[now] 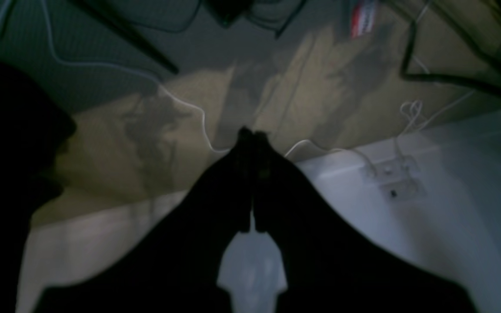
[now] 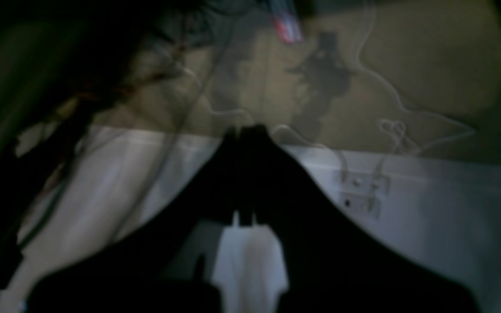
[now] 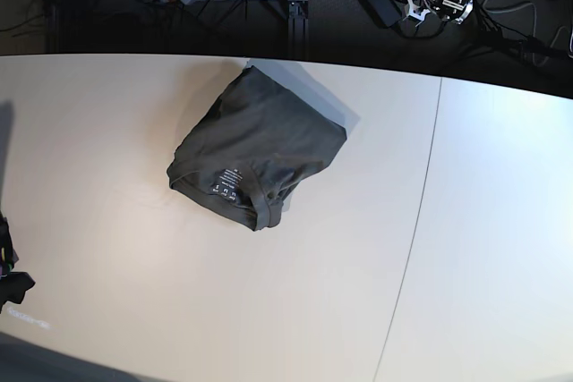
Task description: Fold the T-shirt properly
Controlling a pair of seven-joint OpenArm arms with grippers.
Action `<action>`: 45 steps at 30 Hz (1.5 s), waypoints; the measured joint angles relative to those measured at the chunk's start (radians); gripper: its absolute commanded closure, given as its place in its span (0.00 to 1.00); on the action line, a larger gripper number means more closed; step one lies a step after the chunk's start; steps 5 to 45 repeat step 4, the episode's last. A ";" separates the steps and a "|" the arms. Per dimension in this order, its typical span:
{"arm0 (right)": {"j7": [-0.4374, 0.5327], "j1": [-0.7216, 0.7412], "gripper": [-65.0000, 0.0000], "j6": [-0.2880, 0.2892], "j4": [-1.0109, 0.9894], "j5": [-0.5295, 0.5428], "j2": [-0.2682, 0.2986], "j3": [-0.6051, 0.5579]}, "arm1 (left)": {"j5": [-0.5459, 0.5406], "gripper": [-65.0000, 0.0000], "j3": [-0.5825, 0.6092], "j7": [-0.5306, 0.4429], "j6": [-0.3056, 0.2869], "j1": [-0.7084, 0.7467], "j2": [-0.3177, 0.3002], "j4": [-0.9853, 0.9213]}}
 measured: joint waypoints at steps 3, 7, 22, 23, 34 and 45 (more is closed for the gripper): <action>-0.003 0.043 1.00 0.000 -0.001 -0.007 -0.029 0.000 | 0.007 1.00 -0.009 -0.029 0.000 -0.004 0.045 -0.006; -0.003 0.054 1.00 0.000 -0.001 -0.006 -0.034 0.000 | 0.007 1.00 -0.016 -0.042 0.000 -0.006 0.064 -0.006; -0.003 0.054 1.00 0.000 -0.001 -0.006 -0.034 0.000 | 0.007 1.00 -0.016 -0.042 0.000 -0.006 0.064 -0.006; -0.003 0.054 1.00 0.000 -0.001 -0.006 -0.034 0.000 | 0.007 1.00 -0.016 -0.042 0.000 -0.006 0.064 -0.006; -0.003 0.054 1.00 0.000 -0.001 -0.006 -0.034 0.000 | 0.007 1.00 -0.016 -0.042 0.000 -0.006 0.064 -0.006; -0.003 0.054 1.00 0.000 -0.001 -0.006 -0.034 0.000 | 0.007 1.00 -0.016 -0.042 0.000 -0.006 0.064 -0.006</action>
